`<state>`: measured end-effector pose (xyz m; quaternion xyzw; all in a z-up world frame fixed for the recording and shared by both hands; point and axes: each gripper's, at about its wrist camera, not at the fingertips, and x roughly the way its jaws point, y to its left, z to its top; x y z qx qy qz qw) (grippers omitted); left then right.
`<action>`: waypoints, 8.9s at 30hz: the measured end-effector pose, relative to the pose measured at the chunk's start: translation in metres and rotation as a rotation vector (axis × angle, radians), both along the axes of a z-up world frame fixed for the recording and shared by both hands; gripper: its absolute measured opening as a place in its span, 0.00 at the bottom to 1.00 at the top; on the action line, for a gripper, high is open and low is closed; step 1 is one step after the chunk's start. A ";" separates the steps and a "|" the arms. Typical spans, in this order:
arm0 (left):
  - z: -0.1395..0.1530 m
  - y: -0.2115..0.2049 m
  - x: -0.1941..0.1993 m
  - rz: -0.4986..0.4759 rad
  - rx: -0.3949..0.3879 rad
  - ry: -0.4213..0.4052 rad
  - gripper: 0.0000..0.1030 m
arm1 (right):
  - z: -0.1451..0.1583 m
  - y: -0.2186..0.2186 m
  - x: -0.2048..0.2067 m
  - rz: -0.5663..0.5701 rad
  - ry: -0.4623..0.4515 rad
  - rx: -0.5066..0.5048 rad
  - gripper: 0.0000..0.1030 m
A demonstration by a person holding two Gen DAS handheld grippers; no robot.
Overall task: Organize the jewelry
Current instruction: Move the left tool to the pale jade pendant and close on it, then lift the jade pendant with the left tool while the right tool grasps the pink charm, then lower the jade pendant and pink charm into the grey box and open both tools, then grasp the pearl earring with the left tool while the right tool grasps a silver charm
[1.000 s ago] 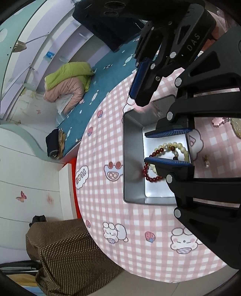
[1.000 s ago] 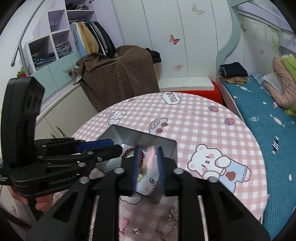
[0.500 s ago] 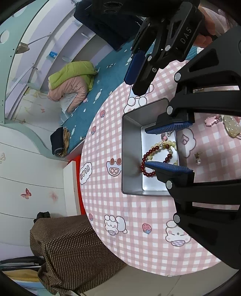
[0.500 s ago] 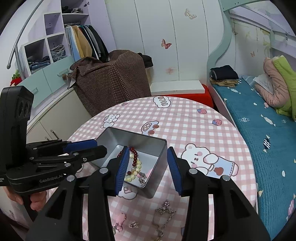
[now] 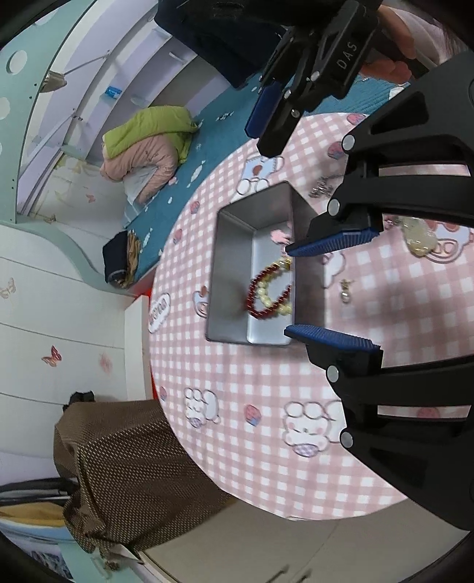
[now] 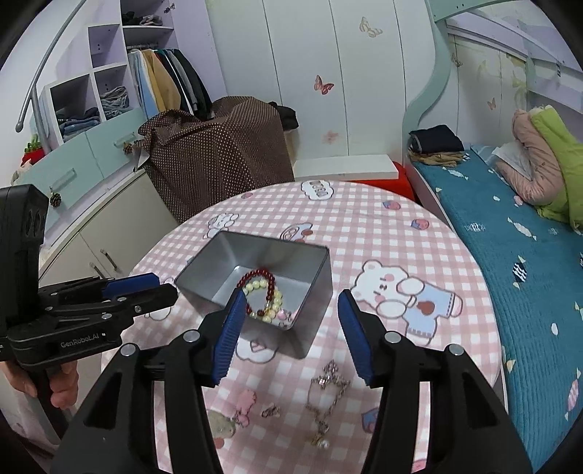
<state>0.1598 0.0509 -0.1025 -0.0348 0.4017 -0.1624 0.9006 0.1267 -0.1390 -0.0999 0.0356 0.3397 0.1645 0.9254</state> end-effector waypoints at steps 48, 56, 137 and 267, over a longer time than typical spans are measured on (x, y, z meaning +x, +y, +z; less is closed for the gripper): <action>-0.081 -0.052 -0.063 -0.114 0.160 0.128 0.34 | -0.058 -0.001 -0.050 0.032 0.176 -0.039 0.49; -0.078 -0.036 -0.062 -0.064 0.151 0.131 0.30 | -0.057 0.023 -0.053 0.141 0.172 -0.033 0.36; -0.010 -0.042 0.062 -0.166 0.026 -0.022 0.30 | -0.012 0.015 0.061 0.036 0.012 -0.071 0.36; -0.061 -0.012 -0.044 -0.023 0.121 0.060 0.17 | -0.074 0.026 -0.035 0.081 0.137 -0.134 0.13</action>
